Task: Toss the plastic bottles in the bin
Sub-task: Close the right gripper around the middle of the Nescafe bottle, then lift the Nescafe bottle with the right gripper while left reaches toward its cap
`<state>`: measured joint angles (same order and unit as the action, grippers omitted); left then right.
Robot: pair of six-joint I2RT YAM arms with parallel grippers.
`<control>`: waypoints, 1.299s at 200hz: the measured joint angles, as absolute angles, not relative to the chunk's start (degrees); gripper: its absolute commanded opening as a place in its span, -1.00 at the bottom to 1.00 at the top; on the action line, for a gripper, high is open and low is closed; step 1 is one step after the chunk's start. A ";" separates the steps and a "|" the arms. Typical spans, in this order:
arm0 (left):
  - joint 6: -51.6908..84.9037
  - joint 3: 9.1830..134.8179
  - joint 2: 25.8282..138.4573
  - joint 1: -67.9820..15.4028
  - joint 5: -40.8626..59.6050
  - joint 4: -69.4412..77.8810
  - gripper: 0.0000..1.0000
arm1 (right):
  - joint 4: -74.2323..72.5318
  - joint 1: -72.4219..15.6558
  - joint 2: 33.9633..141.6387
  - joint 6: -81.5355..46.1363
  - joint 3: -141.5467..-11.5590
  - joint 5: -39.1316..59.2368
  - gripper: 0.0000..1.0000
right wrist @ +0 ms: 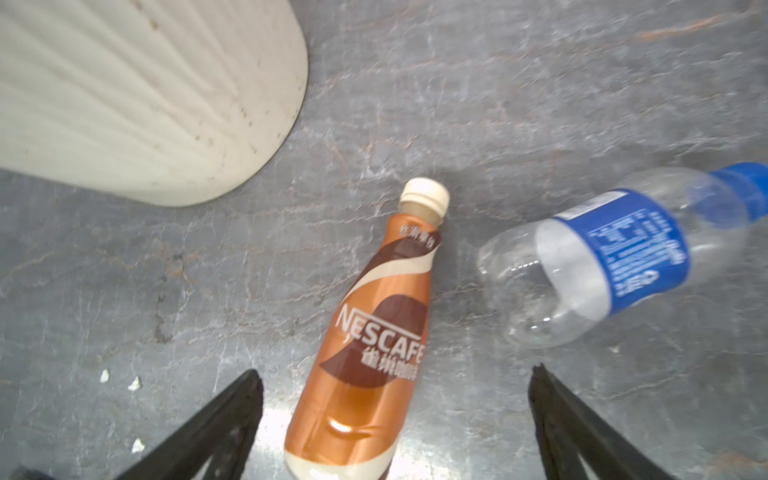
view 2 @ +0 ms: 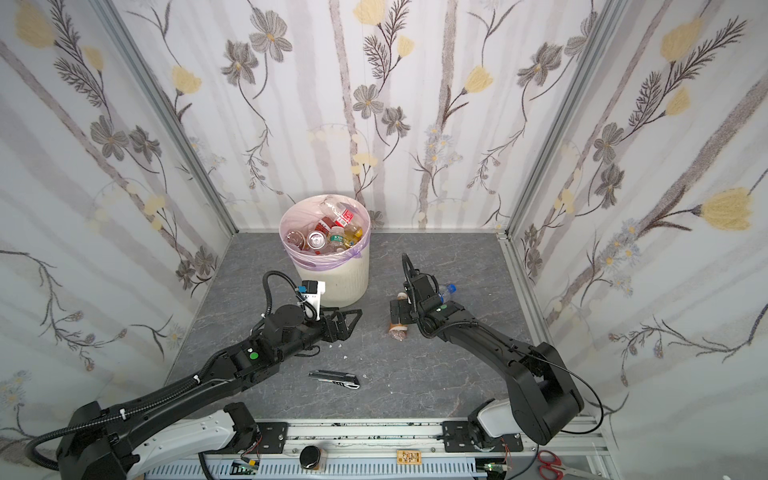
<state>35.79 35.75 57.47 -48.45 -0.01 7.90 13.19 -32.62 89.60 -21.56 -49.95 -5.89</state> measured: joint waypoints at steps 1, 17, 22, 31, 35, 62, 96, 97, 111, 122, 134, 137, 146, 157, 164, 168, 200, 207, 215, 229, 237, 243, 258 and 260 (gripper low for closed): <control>35.79 35.75 57.54 -48.45 -0.01 7.90 1.00 | 13.15 -32.51 89.58 -21.56 -49.95 -5.89 0.98; 36.01 35.66 57.95 -48.45 -0.01 7.90 1.00 | 12.97 -31.42 89.71 -21.58 -50.11 -5.30 0.95; 36.03 35.64 57.98 -48.45 -0.01 7.90 1.00 | 12.97 -31.44 89.86 -21.61 -50.15 -4.71 0.93; 36.05 35.62 57.95 -48.53 -0.01 7.92 1.00 | 12.53 -31.59 90.28 -21.65 -50.17 -3.31 0.89; 36.07 35.59 57.93 -48.53 -0.01 7.92 1.00 | 12.38 -31.75 90.54 -21.74 -50.13 -2.76 0.87; 36.18 35.22 57.71 -48.53 -0.27 7.92 1.00 | 10.66 -32.64 94.21 -22.59 -48.10 -1.17 0.80; 36.21 35.00 57.84 -48.56 -0.43 7.92 1.00 | 9.74 -34.15 95.74 -23.53 -45.19 0.54 0.74; 36.21 35.00 57.87 -48.56 -0.43 7.90 1.00 | 9.74 -34.20 95.81 -23.53 -45.12 0.67 0.73; 36.21 35.00 58.08 -48.62 -0.45 7.92 1.00 | 9.56 -34.30 96.47 -23.81 -44.51 1.04 0.70; 36.21 35.00 58.19 -48.64 -0.45 7.90 1.00 | 9.54 -34.48 96.88 -23.97 -44.25 1.06 0.68; 36.21 35.00 58.22 -48.64 -0.47 7.92 1.00 | 9.50 -34.68 97.38 -23.97 -44.23 1.10 0.65; 36.21 35.00 58.22 -48.64 -0.49 7.92 1.00 | 9.43 -34.72 97.49 -23.97 -44.23 1.13 0.63; 36.21 35.00 58.22 -48.64 -0.67 7.90 1.00 | 9.26 -34.81 97.71 -23.97 -44.23 1.13 0.59; 36.21 35.00 58.22 -48.64 -0.86 7.90 1.00 | 9.04 -34.87 97.82 -23.97 -44.23 1.13 0.49; 36.23 35.00 58.22 -48.64 -0.89 7.90 1.00 | 8.80 -34.87 97.93 -23.97 -44.23 1.13 0.42; 36.23 35.00 58.22 -48.64 -0.91 7.90 1.00 | 8.71 -34.85 98.02 -23.97 -44.23 1.10 0.40; 36.40 35.00 57.89 -48.64 -1.45 7.92 1.00 | 7.88 -34.85 98.19 -23.97 -44.27 0.86 0.24; 36.42 35.00 57.84 -48.66 -1.52 7.92 1.00 | 7.90 -34.85 98.19 -23.97 -44.34 0.80 0.21; 36.45 35.00 57.84 -48.64 -1.69 7.92 1.00 | 7.90 -34.85 98.19 -23.97 -44.34 0.43 0.15; 36.51 35.00 57.93 -48.64 -1.78 7.92 1.00 | 8.01 -34.85 97.91 -23.94 -44.34 -0.05 0.12; 36.64 35.00 58.13 -48.66 -1.89 7.92 1.00 | 8.03 -34.85 97.14 -23.94 -44.21 -0.19 0.12; 36.67 35.00 58.35 -48.64 -1.91 7.92 1.00 | 8.01 -34.85 96.25 -23.90 -43.99 -0.38 0.12; 36.73 35.35 58.98 -48.64 -1.91 7.86 1.00 | 8.12 -34.85 92.62 -23.66 -43.51 -0.54 0.12; 36.73 35.48 59.11 -48.66 -1.91 7.81 1.00 | 7.92 -34.85 92.05 -23.53 -43.35 -0.60 0.12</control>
<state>36.73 35.48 59.11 -48.66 -1.91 7.81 7.92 -34.85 92.05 -23.53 -43.35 -0.60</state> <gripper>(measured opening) 0.997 0.565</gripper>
